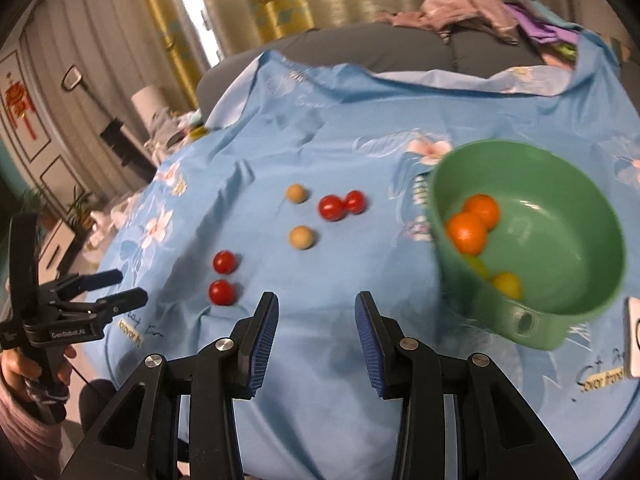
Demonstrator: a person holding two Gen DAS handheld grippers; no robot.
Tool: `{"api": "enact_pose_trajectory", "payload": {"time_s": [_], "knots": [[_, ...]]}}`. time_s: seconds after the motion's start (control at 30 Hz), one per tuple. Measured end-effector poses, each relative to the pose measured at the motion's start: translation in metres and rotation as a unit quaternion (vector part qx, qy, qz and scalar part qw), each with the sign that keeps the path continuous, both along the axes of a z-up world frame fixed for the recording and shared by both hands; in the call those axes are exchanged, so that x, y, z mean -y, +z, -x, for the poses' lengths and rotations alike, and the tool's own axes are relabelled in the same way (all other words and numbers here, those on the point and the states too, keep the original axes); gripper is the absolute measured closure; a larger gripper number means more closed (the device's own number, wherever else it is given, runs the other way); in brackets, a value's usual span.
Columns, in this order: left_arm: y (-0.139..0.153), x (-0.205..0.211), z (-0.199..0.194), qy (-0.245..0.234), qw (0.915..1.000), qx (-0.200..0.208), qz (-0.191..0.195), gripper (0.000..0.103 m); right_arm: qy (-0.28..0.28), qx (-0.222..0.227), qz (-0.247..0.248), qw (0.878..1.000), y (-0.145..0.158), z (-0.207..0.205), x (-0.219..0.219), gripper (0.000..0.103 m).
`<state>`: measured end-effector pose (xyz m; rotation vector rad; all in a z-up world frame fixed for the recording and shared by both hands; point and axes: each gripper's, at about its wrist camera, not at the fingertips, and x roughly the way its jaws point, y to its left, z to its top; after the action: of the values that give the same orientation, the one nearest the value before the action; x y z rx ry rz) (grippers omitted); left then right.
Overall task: Organize fruits
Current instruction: 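Move the left gripper back toward the tan balls and tomatoes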
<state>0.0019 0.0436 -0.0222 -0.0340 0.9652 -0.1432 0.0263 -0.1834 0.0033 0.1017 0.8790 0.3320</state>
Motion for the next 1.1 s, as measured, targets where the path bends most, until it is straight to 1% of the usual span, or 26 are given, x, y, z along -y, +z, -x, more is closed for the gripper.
{"api": "enact_pose_trajectory", "payload": {"time_s": [0.1, 0.23, 0.63, 0.9, 1.1], "knots": [[0.000, 0.000, -0.002, -0.003, 1.0000, 0.002, -0.002, 0.020, 0.015, -0.007, 0.003, 1.000, -0.005, -0.009, -0.012, 0.063], [0.001, 0.002, -0.007, -0.012, 0.9998, 0.012, -0.014, 0.020, 0.020, -0.015, 0.006, 1.000, -0.011, -0.020, -0.022, 0.063], [-0.005, 0.005, -0.025, -0.033, 0.9995, 0.004, -0.003, 0.020, 0.031, -0.035, 0.025, 0.999, -0.030, -0.057, -0.043, 0.063], [-0.012, 0.006, -0.040, -0.041, 0.9992, -0.006, 0.001, 0.020, 0.029, -0.051, 0.050, 0.997, -0.045, -0.087, -0.047, 0.063], [-0.017, 0.008, -0.051, -0.045, 0.9989, -0.012, 0.003, 0.020, 0.059, -0.068, 0.063, 0.994, -0.056, -0.106, -0.061, 0.063]]}}
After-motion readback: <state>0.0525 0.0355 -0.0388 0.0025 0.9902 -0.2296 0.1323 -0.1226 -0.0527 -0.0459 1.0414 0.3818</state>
